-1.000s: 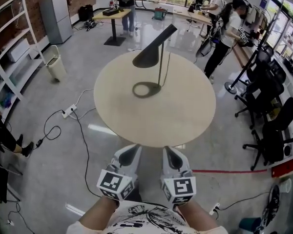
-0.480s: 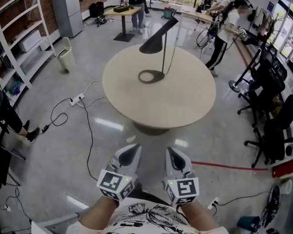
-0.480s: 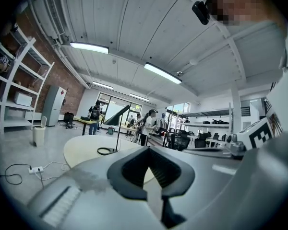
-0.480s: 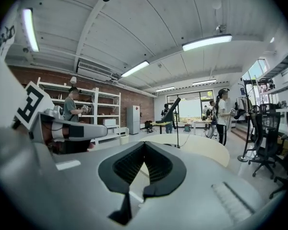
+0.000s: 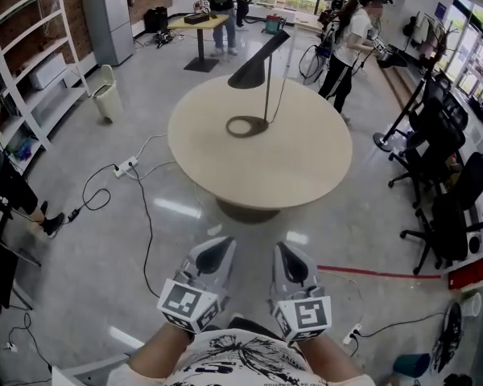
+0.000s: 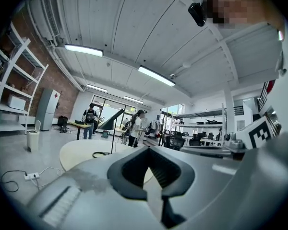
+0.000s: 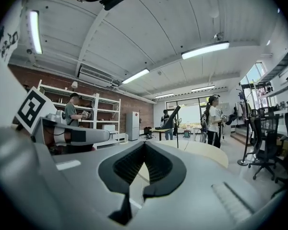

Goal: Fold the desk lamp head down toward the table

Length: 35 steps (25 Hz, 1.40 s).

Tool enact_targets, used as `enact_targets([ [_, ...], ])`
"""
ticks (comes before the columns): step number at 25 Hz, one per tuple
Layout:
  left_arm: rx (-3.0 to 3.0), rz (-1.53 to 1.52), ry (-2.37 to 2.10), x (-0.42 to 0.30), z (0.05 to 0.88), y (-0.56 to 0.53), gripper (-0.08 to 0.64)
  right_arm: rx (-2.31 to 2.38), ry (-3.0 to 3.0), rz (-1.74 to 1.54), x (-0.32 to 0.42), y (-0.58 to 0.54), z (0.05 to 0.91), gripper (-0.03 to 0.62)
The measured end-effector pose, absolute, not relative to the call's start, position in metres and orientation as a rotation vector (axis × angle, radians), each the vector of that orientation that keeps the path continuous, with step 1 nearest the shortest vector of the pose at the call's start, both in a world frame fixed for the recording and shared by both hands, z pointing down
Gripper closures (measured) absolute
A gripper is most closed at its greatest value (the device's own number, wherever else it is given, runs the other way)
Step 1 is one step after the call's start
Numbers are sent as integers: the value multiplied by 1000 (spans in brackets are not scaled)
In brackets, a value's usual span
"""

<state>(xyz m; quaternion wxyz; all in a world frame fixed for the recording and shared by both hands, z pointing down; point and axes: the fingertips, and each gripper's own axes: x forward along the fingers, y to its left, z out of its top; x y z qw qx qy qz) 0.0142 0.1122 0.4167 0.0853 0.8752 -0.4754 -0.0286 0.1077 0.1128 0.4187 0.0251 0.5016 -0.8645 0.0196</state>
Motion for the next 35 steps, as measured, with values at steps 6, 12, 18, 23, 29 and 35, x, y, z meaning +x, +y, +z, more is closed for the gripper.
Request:
enact_targets([
  [6, 2637, -77, -1405, 4, 413, 118, 554, 1544, -2647, 42, 100, 121, 427, 584],
  [12, 2630, -89, -1398, 0, 414, 118, 554, 1547, -2623, 30, 100, 125, 429, 584],
  [18, 2639, -98, -1387, 2, 413, 121, 554, 1548, -2641, 48, 102, 126, 426, 584],
  [23, 2647, -95, -1386, 6, 412, 124, 554, 1557, -2635, 56, 107, 126, 430, 584],
  [29, 2630, -97, -1399, 5, 415, 124, 554, 1568, -2599, 74, 110, 124, 436, 584],
  [35, 2613, -89, -1412, 5, 424, 124, 554, 1564, -2607, 61, 112, 122, 439, 584],
])
